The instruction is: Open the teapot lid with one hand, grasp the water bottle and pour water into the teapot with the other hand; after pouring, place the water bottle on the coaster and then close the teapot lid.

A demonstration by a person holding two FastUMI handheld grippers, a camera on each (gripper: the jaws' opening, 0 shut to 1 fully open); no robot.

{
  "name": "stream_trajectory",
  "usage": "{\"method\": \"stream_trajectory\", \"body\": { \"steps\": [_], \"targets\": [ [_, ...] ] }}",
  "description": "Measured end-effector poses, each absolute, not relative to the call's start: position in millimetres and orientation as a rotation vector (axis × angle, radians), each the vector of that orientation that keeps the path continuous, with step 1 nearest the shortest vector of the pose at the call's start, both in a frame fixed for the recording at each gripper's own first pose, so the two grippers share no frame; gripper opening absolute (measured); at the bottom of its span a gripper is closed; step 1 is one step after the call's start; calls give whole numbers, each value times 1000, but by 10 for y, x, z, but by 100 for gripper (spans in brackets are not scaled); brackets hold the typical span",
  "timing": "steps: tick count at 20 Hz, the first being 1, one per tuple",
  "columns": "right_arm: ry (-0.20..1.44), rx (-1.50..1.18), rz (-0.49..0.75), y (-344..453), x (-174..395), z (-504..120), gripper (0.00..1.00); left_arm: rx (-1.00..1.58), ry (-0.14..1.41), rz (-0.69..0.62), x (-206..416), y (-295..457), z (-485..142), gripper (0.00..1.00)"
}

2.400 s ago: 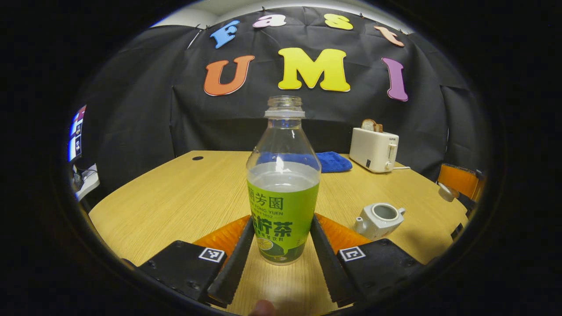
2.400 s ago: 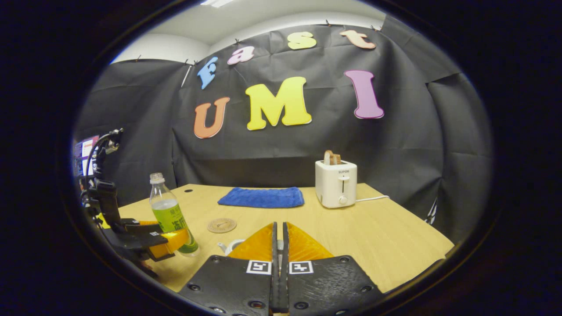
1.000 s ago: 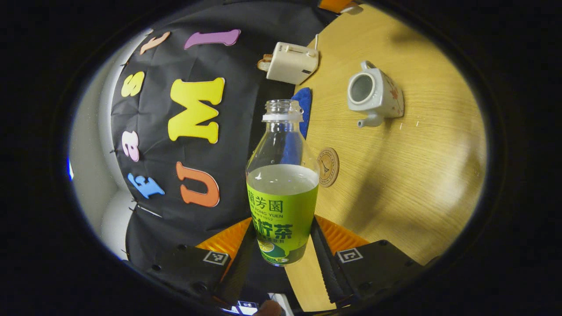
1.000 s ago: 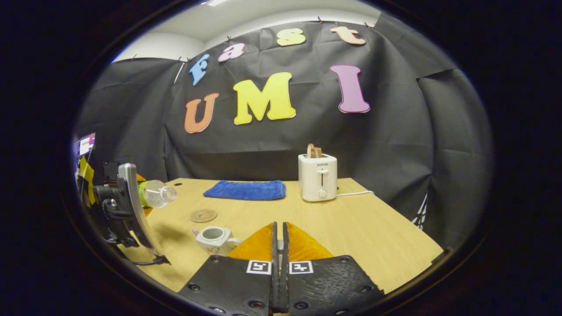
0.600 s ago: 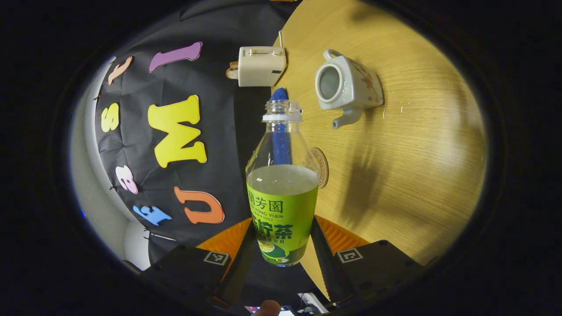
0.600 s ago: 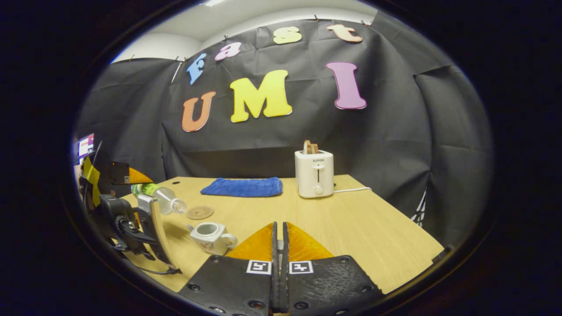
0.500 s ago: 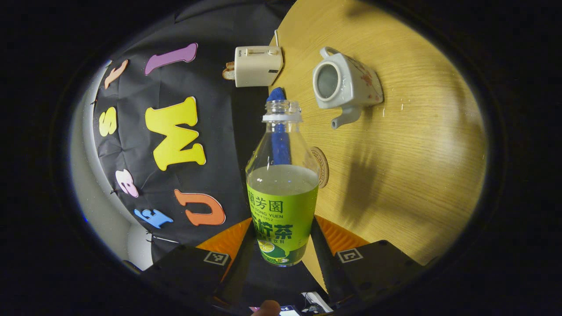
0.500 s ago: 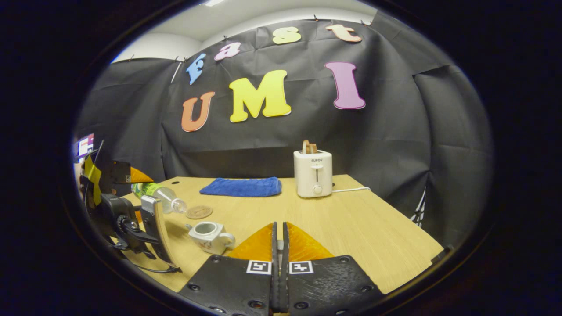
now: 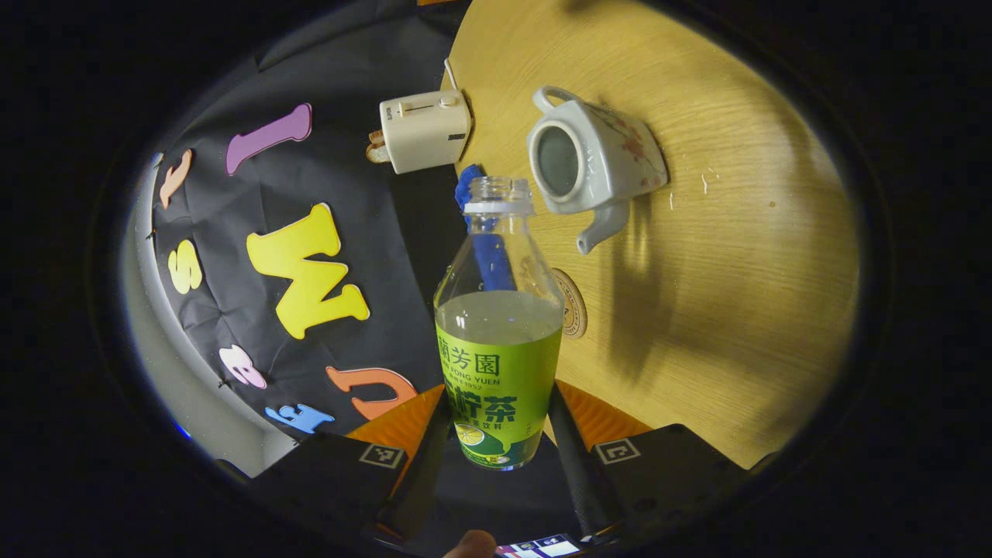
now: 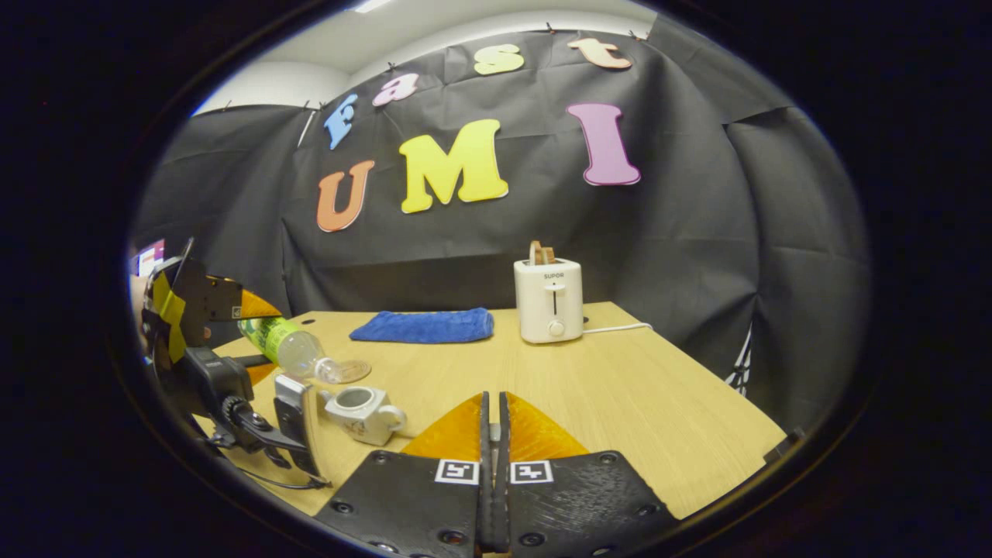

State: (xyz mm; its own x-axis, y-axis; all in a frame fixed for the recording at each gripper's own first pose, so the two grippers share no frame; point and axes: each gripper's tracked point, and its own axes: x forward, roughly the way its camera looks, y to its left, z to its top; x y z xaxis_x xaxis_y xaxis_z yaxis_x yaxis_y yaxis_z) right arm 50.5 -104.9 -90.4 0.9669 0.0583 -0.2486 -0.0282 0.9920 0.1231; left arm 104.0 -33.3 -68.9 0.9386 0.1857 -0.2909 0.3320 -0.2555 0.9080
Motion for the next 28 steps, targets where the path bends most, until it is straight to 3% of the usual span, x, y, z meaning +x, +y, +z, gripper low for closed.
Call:
{"method": "stream_trajectory", "body": {
  "steps": [15,28],
  "targets": [
    [258,153,36,-1204,474,-961,0,2120,322,-73,1081,-461,-439,74],
    [246,158,35,-1243,445,-899,0,2212,335,-33,1073,-437,-260,74]
  ]
}}
